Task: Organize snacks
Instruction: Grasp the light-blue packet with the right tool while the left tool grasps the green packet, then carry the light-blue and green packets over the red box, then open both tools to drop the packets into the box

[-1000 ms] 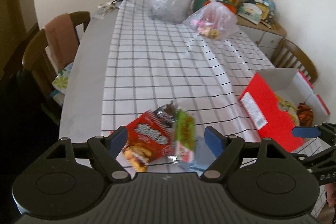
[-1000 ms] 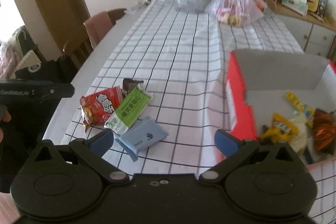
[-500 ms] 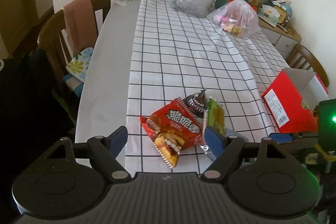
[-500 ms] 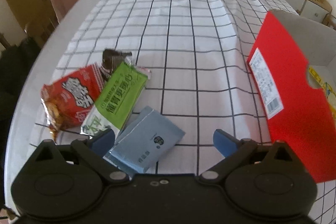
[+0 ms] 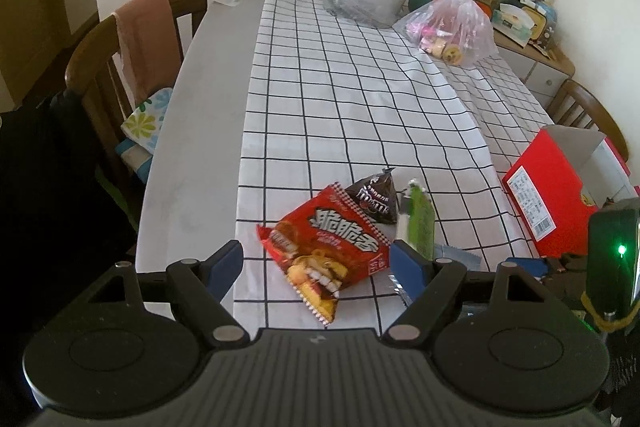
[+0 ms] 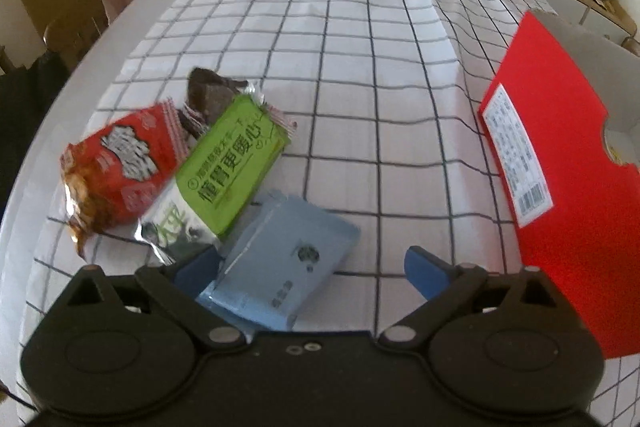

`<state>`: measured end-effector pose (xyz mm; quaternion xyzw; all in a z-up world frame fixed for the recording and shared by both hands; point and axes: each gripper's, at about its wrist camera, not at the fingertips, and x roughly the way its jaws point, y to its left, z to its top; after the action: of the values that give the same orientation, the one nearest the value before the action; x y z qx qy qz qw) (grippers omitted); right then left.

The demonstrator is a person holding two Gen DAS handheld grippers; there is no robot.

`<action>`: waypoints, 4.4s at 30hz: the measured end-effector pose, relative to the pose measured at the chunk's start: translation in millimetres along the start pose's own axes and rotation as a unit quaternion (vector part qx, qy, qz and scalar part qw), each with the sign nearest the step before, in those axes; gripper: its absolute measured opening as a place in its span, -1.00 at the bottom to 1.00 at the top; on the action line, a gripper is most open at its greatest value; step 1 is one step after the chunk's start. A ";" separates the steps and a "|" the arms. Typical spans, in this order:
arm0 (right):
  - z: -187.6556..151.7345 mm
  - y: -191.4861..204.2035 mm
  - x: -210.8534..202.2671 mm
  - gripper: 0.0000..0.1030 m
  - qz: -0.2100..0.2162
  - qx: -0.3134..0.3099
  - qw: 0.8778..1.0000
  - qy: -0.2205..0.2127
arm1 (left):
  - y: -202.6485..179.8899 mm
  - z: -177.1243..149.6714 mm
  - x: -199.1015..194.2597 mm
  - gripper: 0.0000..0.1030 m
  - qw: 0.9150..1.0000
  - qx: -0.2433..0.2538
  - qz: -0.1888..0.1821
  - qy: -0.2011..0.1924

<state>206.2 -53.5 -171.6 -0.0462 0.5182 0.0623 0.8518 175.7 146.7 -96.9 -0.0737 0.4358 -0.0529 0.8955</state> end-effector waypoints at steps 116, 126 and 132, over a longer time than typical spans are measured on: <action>22.0 -336.6 -98.8 -0.10 0.023 -0.025 0.997 -0.071 | -385.9 49.3 82.8 -0.18 0.988 0.099 -0.028 0.114; 27.8 -331.9 -67.0 -0.10 0.023 -0.036 0.998 -0.035 | -385.5 53.4 118.2 -0.18 0.985 0.088 -0.006 0.145; 27.4 -329.2 -65.5 -0.05 0.024 -0.040 0.998 -0.034 | -390.5 50.9 130.5 -0.18 0.982 0.099 0.002 0.163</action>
<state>251.1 -378.6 -96.2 -0.0657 0.4869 0.1044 0.8647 284.1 -253.7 -97.2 0.0253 0.5688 -0.1055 0.8153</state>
